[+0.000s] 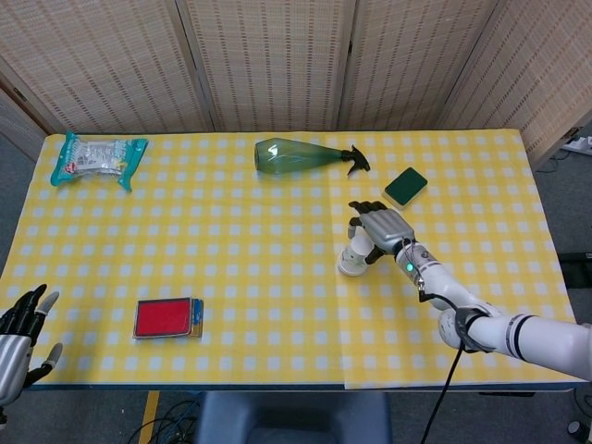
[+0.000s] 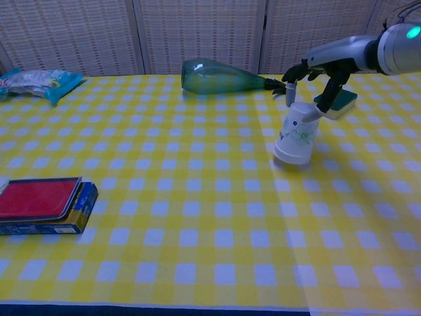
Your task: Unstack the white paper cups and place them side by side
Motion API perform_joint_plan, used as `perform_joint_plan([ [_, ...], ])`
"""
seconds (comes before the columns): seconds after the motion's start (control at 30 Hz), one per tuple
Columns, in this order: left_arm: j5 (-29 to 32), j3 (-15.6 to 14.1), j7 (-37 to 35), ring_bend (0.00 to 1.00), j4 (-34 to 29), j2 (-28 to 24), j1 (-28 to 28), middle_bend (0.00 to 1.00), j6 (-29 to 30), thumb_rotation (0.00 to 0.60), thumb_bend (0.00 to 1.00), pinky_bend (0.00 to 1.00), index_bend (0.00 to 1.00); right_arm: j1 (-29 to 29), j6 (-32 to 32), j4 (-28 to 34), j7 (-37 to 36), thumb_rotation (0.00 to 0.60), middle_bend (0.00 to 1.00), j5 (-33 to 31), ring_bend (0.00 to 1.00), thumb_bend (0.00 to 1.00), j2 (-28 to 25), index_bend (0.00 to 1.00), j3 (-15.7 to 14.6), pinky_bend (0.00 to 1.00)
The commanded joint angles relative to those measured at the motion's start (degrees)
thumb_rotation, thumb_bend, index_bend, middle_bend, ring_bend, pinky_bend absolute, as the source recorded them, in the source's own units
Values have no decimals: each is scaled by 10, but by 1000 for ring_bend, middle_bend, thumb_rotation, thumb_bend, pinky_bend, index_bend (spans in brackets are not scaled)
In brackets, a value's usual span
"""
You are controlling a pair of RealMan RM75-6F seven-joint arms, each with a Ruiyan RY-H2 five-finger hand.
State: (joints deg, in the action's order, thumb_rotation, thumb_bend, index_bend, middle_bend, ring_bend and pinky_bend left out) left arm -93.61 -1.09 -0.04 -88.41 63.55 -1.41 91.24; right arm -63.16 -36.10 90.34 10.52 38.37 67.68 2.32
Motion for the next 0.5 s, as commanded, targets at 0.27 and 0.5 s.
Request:
perform_joint_plan([
  [0.27,-7,-4,12,49,-5,3,1,0,1,600,382,203,0,17,-41,100,3,600,22,20,0,268,-89,428,26,0],
  [0.5,-8,-4,17,49,-6,4,0,0,-2,600,382,203,0,20,-38,97,21,600,22,16,0,265,-79,428,17,0],
])
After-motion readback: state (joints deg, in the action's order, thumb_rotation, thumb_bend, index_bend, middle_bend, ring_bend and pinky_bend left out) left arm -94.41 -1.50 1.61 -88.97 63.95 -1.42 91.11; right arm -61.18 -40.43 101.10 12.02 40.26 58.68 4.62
